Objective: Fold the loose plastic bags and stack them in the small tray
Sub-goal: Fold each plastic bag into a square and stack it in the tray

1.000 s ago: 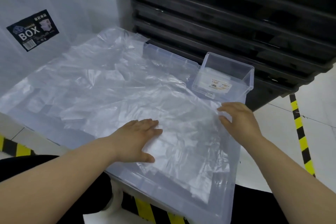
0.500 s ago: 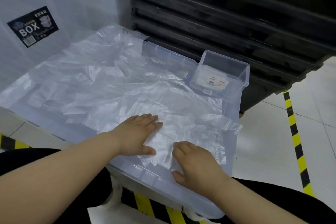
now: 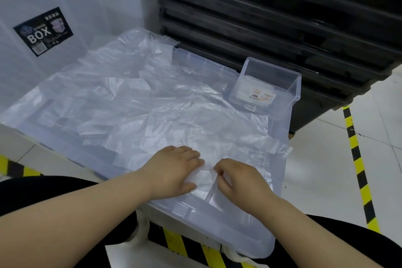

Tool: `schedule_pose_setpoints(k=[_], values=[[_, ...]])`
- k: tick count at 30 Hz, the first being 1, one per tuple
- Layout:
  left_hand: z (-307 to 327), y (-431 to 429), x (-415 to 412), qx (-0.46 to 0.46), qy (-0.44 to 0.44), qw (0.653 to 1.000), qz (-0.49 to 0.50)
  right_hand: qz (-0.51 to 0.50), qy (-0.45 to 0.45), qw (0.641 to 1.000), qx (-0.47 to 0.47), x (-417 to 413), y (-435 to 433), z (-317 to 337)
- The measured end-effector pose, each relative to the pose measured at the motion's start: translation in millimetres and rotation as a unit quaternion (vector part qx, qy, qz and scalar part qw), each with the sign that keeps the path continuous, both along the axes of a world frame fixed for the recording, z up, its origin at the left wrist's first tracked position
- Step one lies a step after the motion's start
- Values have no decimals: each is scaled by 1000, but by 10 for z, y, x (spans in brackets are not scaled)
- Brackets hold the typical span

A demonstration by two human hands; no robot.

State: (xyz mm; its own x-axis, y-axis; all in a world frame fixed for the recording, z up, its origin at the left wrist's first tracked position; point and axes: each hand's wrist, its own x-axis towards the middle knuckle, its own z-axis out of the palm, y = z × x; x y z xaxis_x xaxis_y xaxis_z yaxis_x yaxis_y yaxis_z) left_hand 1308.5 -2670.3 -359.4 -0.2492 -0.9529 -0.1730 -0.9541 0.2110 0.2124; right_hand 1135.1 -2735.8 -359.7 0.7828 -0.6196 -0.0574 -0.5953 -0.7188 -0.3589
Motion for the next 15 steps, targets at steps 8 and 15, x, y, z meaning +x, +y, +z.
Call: schedule_pose_setpoints(k=[8,15], values=[[41,-105,27,23,6,998,59,46,95,992,71,19,-18,201],[165,-155,155,114,31,988,96,-47,71,986,143,-116,-303,278]])
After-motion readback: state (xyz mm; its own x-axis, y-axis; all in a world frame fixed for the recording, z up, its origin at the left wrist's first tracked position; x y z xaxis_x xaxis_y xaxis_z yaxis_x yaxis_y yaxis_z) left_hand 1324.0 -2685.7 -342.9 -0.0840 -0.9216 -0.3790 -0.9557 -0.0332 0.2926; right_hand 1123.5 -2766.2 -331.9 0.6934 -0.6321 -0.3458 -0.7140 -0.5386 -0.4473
